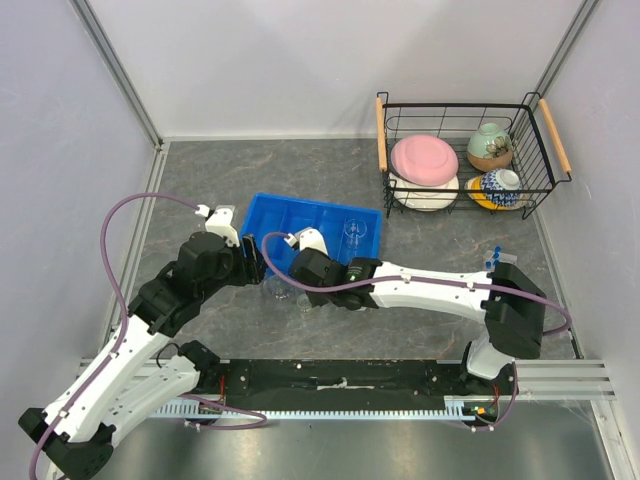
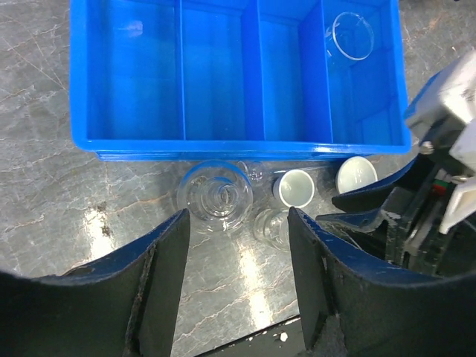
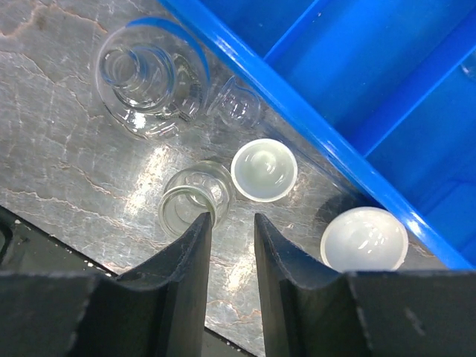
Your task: Organize the chemistry lab equipment
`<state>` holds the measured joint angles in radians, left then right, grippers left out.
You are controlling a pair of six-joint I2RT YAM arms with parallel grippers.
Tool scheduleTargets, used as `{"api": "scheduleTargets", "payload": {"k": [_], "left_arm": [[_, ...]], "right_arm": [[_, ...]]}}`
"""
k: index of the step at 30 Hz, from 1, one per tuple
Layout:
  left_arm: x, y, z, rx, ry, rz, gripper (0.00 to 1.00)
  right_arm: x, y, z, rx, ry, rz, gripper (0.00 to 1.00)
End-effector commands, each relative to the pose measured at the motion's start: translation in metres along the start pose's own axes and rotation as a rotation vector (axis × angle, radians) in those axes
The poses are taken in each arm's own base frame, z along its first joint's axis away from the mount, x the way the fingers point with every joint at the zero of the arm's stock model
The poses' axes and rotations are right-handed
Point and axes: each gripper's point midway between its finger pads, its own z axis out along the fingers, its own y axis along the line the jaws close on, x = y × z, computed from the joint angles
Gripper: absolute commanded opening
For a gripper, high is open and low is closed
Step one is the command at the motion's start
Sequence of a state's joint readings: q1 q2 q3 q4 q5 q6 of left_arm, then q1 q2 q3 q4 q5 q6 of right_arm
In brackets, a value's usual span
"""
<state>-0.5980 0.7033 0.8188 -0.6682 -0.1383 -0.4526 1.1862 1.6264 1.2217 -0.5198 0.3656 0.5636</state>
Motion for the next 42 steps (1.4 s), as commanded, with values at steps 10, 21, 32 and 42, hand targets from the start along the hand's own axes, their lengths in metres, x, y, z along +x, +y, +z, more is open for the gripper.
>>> {"api": "scheduleTargets", "payload": {"k": [10, 21, 32, 42], "left_arm": [[-0.009, 0.002, -0.005, -0.019, -0.037, -0.020, 0.63], [-0.009, 0.003, -0.005, -0.020, -0.038, -0.018, 0.63], [-0.008, 0.002, -0.003, -0.020, -0.031, -0.017, 0.63], [-0.008, 0.001, -0.003, -0.018, -0.030, -0.014, 0.63]], "right_arm": [[0.001, 0.025, 0.014, -0.050, -0.006, 0.023, 0.40], [0.015, 0.026, 0.022, -0.056, 0.018, 0.024, 0.39], [0.025, 0.025, 0.030, -0.050, 0.041, 0.018, 0.33], [0.031, 0.026, 0.033, -0.055, 0.058, 0.025, 0.00]]}}
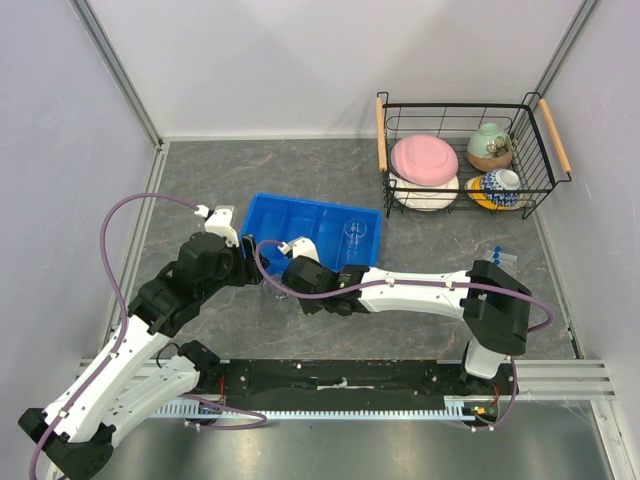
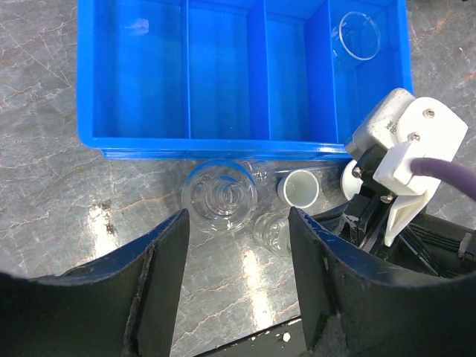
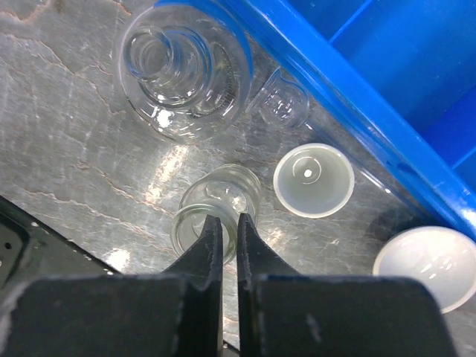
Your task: Organize the chemistry lab equipment
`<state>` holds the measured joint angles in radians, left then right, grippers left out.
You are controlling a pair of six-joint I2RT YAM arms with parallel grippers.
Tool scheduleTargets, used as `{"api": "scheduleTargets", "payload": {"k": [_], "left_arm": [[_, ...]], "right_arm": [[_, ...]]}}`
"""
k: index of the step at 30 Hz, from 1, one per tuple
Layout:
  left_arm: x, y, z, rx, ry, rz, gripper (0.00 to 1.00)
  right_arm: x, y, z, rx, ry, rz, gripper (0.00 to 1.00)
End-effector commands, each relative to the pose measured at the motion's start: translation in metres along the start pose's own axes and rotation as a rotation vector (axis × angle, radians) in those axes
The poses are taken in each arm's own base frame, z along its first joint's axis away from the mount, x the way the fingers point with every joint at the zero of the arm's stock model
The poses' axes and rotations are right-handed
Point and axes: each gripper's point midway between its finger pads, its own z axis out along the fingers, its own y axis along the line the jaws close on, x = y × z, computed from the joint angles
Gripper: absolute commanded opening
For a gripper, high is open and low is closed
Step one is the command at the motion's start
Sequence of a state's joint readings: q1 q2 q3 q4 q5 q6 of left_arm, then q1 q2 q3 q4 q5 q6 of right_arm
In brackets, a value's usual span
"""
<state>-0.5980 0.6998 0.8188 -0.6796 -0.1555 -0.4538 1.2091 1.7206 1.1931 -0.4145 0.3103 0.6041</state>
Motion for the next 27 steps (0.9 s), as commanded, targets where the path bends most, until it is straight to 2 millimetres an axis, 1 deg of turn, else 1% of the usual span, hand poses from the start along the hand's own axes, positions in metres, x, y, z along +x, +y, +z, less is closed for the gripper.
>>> {"api": "scheduleTargets", "payload": {"k": [1, 7, 11, 12, 14, 15, 16, 17, 18, 19, 20, 21, 23, 24, 25, 27], "left_arm": [[-0.009, -0.002, -0.003, 0.003, -0.032, -0.015, 0.63], [-0.009, -0.003, -0.003, 0.004, -0.028, -0.017, 0.63], [-0.009, -0.002, -0.004, 0.004, -0.031, -0.018, 0.63], [-0.009, -0.002, -0.003, 0.004, -0.031, -0.016, 0.63], [-0.008, -0.002, -0.003, 0.003, -0.030, -0.016, 0.63], [-0.008, -0.002, -0.003, 0.003, -0.030, -0.016, 0.63], [-0.009, -0.002, -0.004, 0.004, -0.034, -0.018, 0.63], [-0.008, -0.002, -0.004, 0.004, -0.031, -0.018, 0.63], [-0.009, -0.003, -0.004, 0.005, -0.034, -0.020, 0.63], [-0.009, -0.002, -0.004, 0.004, -0.034, -0.020, 0.63], [-0.009, -0.003, -0.004, 0.007, -0.033, -0.019, 0.63], [-0.009, -0.002, -0.004, 0.005, -0.034, -0.018, 0.63], [-0.009, -0.002, -0.004, 0.005, -0.036, -0.019, 0.63], [-0.009, -0.002, -0.004, 0.004, -0.034, -0.020, 0.63], [-0.009, -0.002, -0.004, 0.005, -0.032, -0.020, 0.63], [-0.009, -0.003, -0.004, 0.006, -0.035, -0.020, 0.63]], "right_arm": [[0.006, 0.003, 0.005, -0.009, 0.012, 0.009, 0.00], [0.002, 0.010, -0.006, -0.034, -0.006, 0.028, 0.00], [-0.006, 0.018, -0.022, -0.063, -0.032, 0.040, 0.00], [-0.011, 0.018, -0.030, -0.062, -0.047, 0.042, 0.00], [-0.021, 0.024, -0.046, -0.080, -0.081, 0.047, 0.00], [-0.023, 0.023, -0.052, -0.067, -0.089, 0.045, 0.00], [-0.029, 0.024, -0.059, -0.071, -0.107, 0.048, 0.00], [-0.034, 0.026, -0.070, -0.080, -0.128, 0.055, 0.00], [-0.034, 0.023, -0.076, -0.072, -0.131, 0.050, 0.00], [-0.041, 0.022, -0.083, -0.064, -0.156, 0.059, 0.00], [-0.048, 0.021, -0.094, -0.072, -0.181, 0.065, 0.00], [-0.049, 0.017, -0.100, -0.063, -0.187, 0.067, 0.00], [-0.063, 0.008, -0.116, -0.038, -0.241, 0.087, 0.00], [-0.064, 0.001, -0.120, -0.016, -0.247, 0.082, 0.00], [-0.072, -0.007, -0.127, 0.018, -0.279, 0.090, 0.00], [-0.078, -0.019, -0.137, 0.058, -0.302, 0.090, 0.00]]}}
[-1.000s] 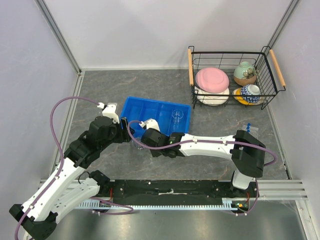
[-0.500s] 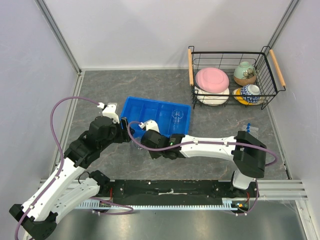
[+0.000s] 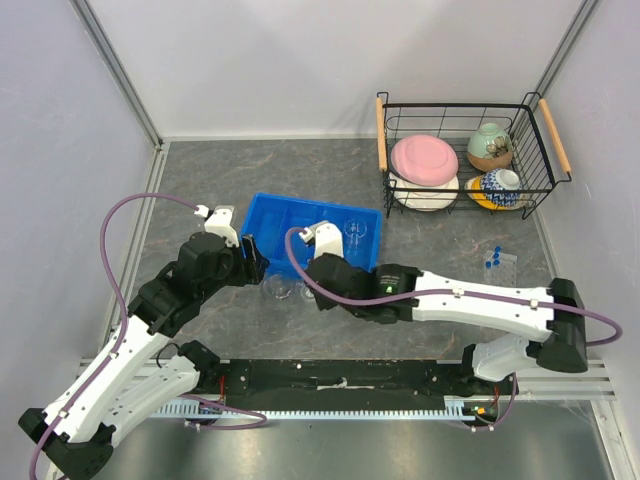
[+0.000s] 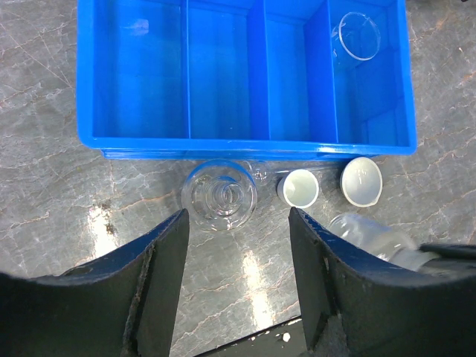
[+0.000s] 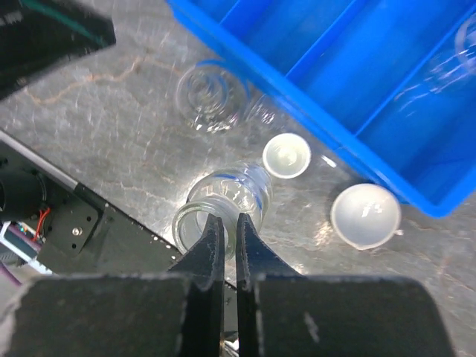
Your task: Organize the chemistry lab equipment
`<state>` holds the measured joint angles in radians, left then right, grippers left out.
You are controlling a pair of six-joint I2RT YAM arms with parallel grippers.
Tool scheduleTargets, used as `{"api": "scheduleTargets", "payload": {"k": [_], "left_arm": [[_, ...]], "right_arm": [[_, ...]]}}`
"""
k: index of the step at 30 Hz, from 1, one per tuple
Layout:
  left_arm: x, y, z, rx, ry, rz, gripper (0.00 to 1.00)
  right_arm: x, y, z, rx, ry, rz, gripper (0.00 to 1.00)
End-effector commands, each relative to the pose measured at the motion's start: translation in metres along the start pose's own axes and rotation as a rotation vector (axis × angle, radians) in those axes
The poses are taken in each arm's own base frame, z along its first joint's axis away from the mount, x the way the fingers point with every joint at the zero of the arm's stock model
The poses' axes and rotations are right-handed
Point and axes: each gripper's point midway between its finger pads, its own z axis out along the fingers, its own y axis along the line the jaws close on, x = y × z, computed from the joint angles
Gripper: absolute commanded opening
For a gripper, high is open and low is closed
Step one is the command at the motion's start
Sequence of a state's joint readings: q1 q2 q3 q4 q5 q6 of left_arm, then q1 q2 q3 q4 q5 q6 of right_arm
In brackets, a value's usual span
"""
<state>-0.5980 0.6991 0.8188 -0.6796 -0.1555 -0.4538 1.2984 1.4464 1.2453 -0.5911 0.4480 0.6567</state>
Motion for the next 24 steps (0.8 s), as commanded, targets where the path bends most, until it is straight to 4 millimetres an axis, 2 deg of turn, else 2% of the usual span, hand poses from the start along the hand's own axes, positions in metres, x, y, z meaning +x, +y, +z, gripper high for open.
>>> {"api": "scheduleTargets", "payload": {"k": [1, 6, 11, 12, 13, 19, 24], "left_arm": [[-0.009, -0.002, -0.004, 0.004, -0.035, -0.020, 0.63], [-0.008, -0.002, -0.004, 0.004, -0.030, -0.021, 0.63], [-0.008, -0.002, -0.003, 0.004, -0.030, -0.018, 0.63], [-0.008, -0.002, -0.003, 0.002, -0.031, -0.018, 0.63], [-0.009, -0.002, -0.004, 0.005, -0.033, -0.018, 0.63], [-0.009, -0.003, -0.003, 0.004, -0.030, -0.019, 0.63], [-0.009, -0.003, -0.003, 0.003, -0.032, -0.020, 0.63]], "right_arm": [[-0.049, -0.028, -0.031, 0.107, -0.140, 0.043, 0.00], [-0.067, -0.063, -0.042, 0.191, -0.183, 0.072, 0.00], [-0.079, -0.111, -0.037, 0.269, -0.193, 0.137, 0.00], [-0.074, -0.116, -0.033, 0.264, -0.178, 0.145, 0.00], [-0.077, -0.130, -0.031, 0.286, -0.183, 0.172, 0.00], [-0.073, -0.160, -0.008, 0.286, -0.154, 0.239, 0.00], [-0.066, -0.171, 0.015, 0.263, -0.114, 0.275, 0.00]]}}
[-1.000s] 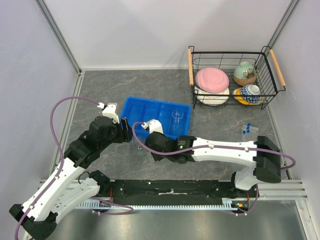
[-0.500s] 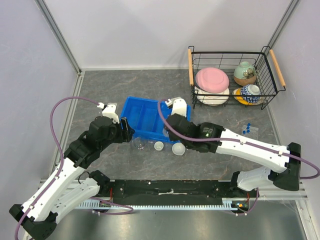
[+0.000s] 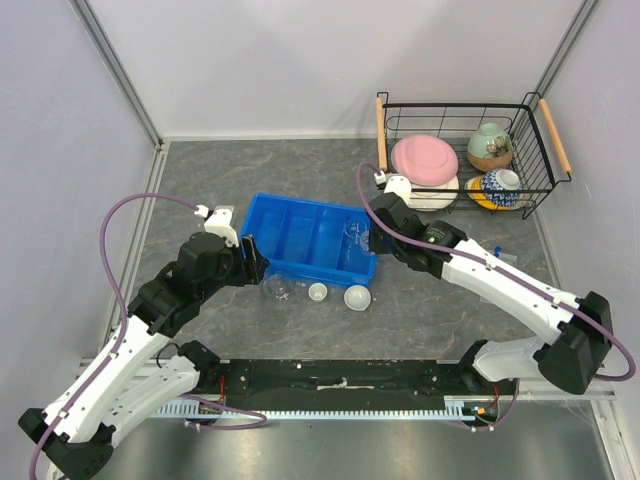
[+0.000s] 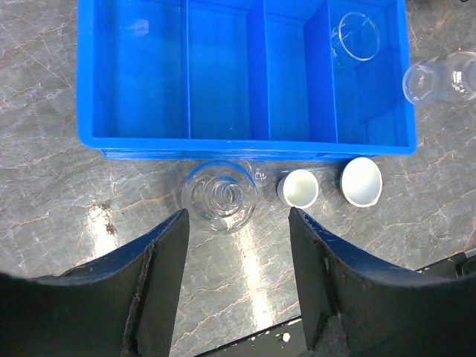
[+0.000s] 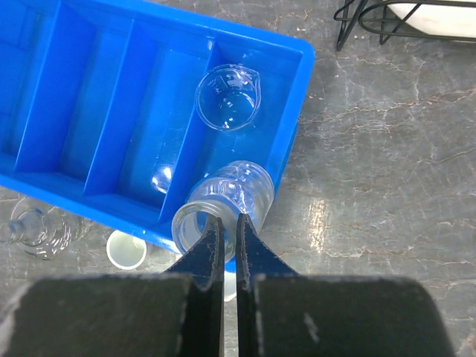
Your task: Organize the chemistry lab equipment
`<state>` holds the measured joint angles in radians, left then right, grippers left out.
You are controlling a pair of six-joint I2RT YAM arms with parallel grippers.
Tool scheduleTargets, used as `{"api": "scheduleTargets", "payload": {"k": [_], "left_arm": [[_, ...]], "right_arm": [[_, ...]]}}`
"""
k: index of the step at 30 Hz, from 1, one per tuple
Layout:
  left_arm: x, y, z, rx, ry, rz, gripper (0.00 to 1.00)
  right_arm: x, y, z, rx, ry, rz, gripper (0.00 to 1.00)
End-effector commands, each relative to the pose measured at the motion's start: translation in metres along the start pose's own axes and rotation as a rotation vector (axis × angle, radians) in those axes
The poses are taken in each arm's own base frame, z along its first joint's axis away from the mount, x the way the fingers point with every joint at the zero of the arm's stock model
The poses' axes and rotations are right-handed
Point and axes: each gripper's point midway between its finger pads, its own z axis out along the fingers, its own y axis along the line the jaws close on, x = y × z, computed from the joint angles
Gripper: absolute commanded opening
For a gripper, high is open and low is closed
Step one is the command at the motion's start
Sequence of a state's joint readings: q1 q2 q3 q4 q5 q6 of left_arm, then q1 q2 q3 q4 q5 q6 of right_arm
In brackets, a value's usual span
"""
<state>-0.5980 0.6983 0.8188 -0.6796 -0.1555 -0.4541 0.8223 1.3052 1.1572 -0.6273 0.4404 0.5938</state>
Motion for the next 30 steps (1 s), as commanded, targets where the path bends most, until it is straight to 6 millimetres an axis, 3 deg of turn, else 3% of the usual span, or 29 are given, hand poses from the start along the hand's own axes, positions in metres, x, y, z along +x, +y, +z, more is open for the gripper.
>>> {"api": "scheduleTargets", "payload": {"k": [1, 12, 24, 30], "left_arm": [[-0.009, -0.002, -0.003, 0.003, -0.030, -0.017, 0.63], [-0.009, -0.003, -0.002, 0.003, -0.030, -0.013, 0.63], [-0.010, -0.003, -0.003, 0.005, -0.030, -0.013, 0.63], [-0.009, -0.002, -0.004, 0.004, -0.034, -0.012, 0.63]], "right_arm": [[-0.006, 0.016, 0.017, -0.094, 0.002, 0.036, 0.00], [0.016, 0.024, 0.043, -0.145, 0.076, 0.038, 0.00], [0.052, 0.017, 0.071, -0.103, 0.145, 0.017, 0.00], [0.060, 0.014, 0.080, -0.090, 0.152, 0.005, 0.00]]}}
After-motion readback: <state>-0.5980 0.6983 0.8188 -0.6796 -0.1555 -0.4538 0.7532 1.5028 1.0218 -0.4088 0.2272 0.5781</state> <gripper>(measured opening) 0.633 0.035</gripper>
